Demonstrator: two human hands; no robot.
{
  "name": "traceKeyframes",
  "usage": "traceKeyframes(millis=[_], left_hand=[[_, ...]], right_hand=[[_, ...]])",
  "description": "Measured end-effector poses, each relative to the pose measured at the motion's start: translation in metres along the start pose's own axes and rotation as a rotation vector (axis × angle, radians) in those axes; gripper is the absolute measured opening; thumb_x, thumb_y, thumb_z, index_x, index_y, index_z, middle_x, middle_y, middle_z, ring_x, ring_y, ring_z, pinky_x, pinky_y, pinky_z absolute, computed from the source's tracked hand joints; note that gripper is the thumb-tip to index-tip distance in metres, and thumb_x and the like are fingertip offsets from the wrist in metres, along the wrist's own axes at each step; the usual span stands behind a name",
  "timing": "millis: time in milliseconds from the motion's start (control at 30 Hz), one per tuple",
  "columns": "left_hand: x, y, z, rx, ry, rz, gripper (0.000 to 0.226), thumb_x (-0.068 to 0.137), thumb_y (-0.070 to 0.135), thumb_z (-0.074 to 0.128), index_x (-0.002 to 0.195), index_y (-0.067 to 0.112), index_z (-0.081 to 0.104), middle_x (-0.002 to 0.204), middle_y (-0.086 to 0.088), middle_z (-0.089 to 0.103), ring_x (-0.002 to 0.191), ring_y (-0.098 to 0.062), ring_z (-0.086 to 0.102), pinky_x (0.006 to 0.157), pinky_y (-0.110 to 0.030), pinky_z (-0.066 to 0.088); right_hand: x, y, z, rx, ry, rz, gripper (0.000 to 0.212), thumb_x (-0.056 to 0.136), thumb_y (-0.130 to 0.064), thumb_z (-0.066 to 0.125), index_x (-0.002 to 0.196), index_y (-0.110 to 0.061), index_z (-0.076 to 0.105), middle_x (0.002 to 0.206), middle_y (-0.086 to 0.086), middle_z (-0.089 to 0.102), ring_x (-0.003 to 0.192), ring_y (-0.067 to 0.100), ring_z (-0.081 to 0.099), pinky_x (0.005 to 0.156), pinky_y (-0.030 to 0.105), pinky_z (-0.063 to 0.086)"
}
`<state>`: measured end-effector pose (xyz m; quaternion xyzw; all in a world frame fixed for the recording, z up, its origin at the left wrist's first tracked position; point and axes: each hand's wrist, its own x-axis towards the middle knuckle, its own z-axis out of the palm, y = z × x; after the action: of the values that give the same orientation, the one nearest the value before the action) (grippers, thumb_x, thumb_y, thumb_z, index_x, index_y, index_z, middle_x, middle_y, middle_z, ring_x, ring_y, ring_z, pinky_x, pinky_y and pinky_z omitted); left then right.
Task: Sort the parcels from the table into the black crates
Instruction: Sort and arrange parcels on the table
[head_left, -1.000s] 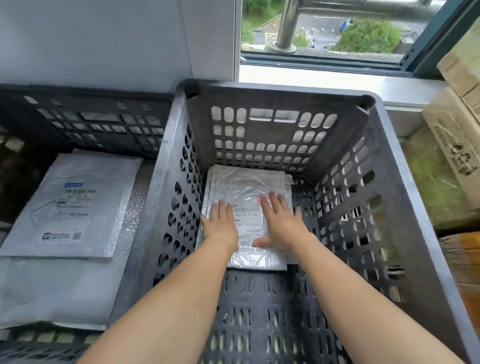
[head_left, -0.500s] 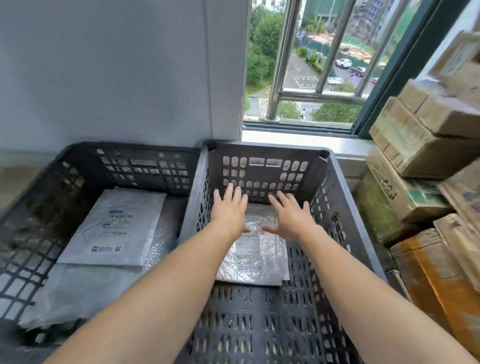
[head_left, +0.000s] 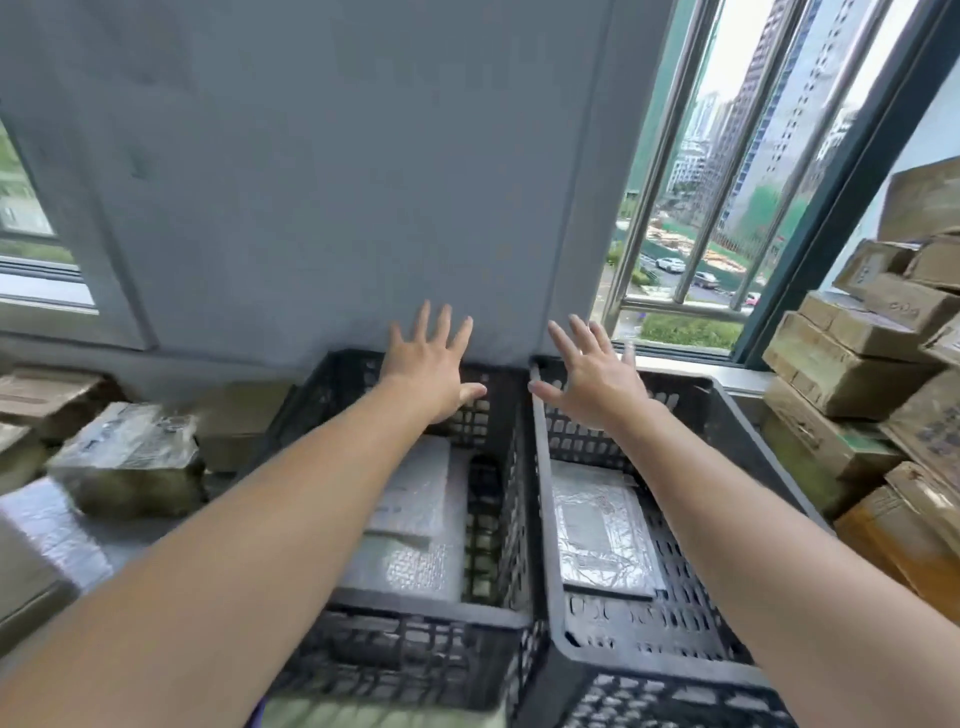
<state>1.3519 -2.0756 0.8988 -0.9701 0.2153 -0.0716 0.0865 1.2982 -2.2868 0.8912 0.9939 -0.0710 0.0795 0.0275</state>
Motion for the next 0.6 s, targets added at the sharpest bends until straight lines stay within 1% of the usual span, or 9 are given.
traceKeyframes(millis=[133,233,333,433,500,600], left_hand=[[-0.069,-0.107,0.005,0.006,0.013,-0.106,0.089,0.093,0.073,0.030,0.157,0.028,-0.013,0.164,-0.005,-0.019,0.151,-0.032,-0.016,0.118,-0.058,0.003],[-0.130,-0.190,0.018,0.000,0.023,-0.187,0.088,0.093,0.072,0.031,0.158,0.027,-0.007,0.166,-0.005,-0.014,0.151,-0.033,-0.014,0.119,-0.058,0.003],[-0.190,-0.263,0.034,-0.018,-0.014,-0.282,0.089,0.093,0.071,0.035,0.158,0.025,-0.003,0.166,-0.004,-0.013,0.151,-0.031,-0.013,0.118,-0.060,0.005],[-0.240,-0.323,0.052,-0.039,-0.045,-0.369,0.087,0.094,0.069,0.037,0.158,0.027,-0.003,0.165,-0.007,-0.015,0.151,-0.032,-0.014,0.118,-0.060,0.007],[-0.266,-0.356,0.065,-0.024,-0.057,-0.432,0.085,0.094,0.070,0.033,0.158,0.028,-0.003,0.166,-0.007,-0.013,0.152,-0.032,-0.012,0.118,-0.057,0.009],[-0.295,-0.394,0.088,0.012,-0.149,-0.511,0.084,0.095,0.072,0.025,0.157,0.027,-0.010,0.165,-0.008,-0.015,0.151,-0.033,-0.014,0.119,-0.056,0.009]], right_hand=[[-0.020,-0.125,-0.018,0.025,0.040,-0.123,0.088,0.091,-0.073,0.037,0.158,-0.034,-0.006,0.166,-0.003,-0.009,0.153,0.024,-0.008,0.119,0.061,0.004],[-0.032,-0.218,-0.020,0.047,0.011,-0.209,0.088,0.092,-0.074,0.035,0.158,-0.032,-0.006,0.166,-0.004,-0.010,0.152,0.024,-0.008,0.119,0.062,0.004],[-0.045,-0.304,-0.016,0.076,-0.026,-0.325,0.087,0.092,-0.072,0.038,0.158,-0.032,-0.002,0.166,-0.002,-0.009,0.152,0.024,-0.006,0.118,0.063,0.003],[-0.052,-0.378,-0.012,0.109,-0.029,-0.410,0.087,0.092,-0.070,0.041,0.158,-0.032,-0.001,0.167,0.000,-0.006,0.153,0.024,-0.003,0.118,0.063,0.005],[-0.054,-0.420,-0.008,0.116,-0.046,-0.459,0.086,0.093,-0.069,0.041,0.159,-0.030,0.002,0.167,0.001,-0.005,0.153,0.026,-0.001,0.118,0.062,0.005],[-0.054,-0.474,0.006,0.157,-0.064,-0.518,0.086,0.091,-0.071,0.040,0.158,-0.033,0.001,0.167,0.001,-0.004,0.153,0.025,0.002,0.118,0.062,0.004]])
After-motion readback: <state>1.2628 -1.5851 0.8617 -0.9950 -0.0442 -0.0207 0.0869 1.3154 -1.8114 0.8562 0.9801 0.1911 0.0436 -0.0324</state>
